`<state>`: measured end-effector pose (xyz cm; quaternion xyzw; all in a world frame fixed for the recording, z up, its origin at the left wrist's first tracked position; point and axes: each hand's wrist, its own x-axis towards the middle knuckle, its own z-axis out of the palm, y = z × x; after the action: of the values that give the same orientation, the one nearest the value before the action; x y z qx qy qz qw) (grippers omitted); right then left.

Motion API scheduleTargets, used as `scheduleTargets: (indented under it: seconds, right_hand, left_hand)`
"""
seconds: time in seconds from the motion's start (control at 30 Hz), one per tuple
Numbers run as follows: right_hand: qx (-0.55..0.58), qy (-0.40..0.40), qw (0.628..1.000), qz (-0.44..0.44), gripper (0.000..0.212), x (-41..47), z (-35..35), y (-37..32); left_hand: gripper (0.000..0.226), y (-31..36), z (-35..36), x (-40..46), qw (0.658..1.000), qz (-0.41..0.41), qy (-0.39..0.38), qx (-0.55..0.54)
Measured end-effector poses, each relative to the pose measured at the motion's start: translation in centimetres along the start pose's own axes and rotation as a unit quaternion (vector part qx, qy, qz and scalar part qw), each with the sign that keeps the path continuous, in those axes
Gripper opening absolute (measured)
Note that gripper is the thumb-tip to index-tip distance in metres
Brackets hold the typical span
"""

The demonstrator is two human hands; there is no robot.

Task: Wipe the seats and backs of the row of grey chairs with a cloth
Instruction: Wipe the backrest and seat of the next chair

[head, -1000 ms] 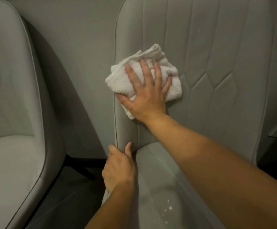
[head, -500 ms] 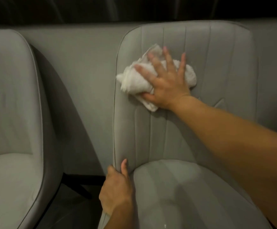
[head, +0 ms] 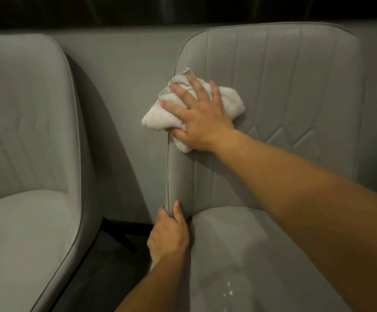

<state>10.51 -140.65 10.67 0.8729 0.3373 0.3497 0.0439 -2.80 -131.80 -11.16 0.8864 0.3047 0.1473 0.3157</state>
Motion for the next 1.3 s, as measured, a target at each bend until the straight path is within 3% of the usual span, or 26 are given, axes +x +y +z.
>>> scheduleTargets:
  seconds: [0.1,0.17,0.33,0.5,0.67,0.8,0.93,1.0,1.1,1.3]
  right_hand:
    - [-0.098,-0.027,0.992,-0.070,0.068,1.1,-1.7,3.2]
    - [-0.122,-0.038,0.990,-0.062,0.071,1.9,-2.8,5.2]
    - [-0.084,-0.013,0.996,0.001,0.073,2.6,-2.5,7.0]
    - [-0.073,0.048,0.996,0.015,0.073,2.4,-1.4,6.6]
    - [-0.022,0.125,0.989,0.075,0.066,1.3,0.3,2.6]
    - [-0.058,0.089,0.990,-0.095,0.061,0.7,0.4,0.8]
    - [-0.171,-0.002,0.968,-0.184,0.070,3.0,-2.7,4.6]
    - [-0.210,-0.001,0.973,-0.097,0.072,4.6,-4.9,8.1]
    - [-0.146,0.036,0.979,0.138,0.070,4.9,-7.8,13.9]
    - [-0.126,0.067,0.975,0.170,0.074,-2.2,-5.8,15.5]
  left_hand:
    - [0.083,-0.1,-1.5,1.2,0.994,0.098,0.024,0.032]
    - [0.083,0.8,-2.6,3.1,0.985,0.164,0.030,0.046]
    - [0.081,9.0,-4.3,6.2,0.978,0.126,0.070,-0.151]
    - [0.082,10.6,-3.7,7.3,0.979,0.109,0.132,-0.109]
    - [0.074,10.3,-3.6,7.5,0.979,0.121,0.133,-0.096]
    - [0.055,10.2,-3.5,7.5,0.983,0.105,0.116,-0.096]
    - [0.073,9.8,-3.7,7.6,0.981,0.117,0.121,-0.097]
    - [0.076,9.8,-3.7,7.6,0.980,0.124,0.130,-0.091]
    - [0.066,10.0,-3.9,7.4,0.979,0.122,0.124,-0.108]
    - [0.059,9.8,-4.0,7.4,0.976,0.126,0.133,-0.117]
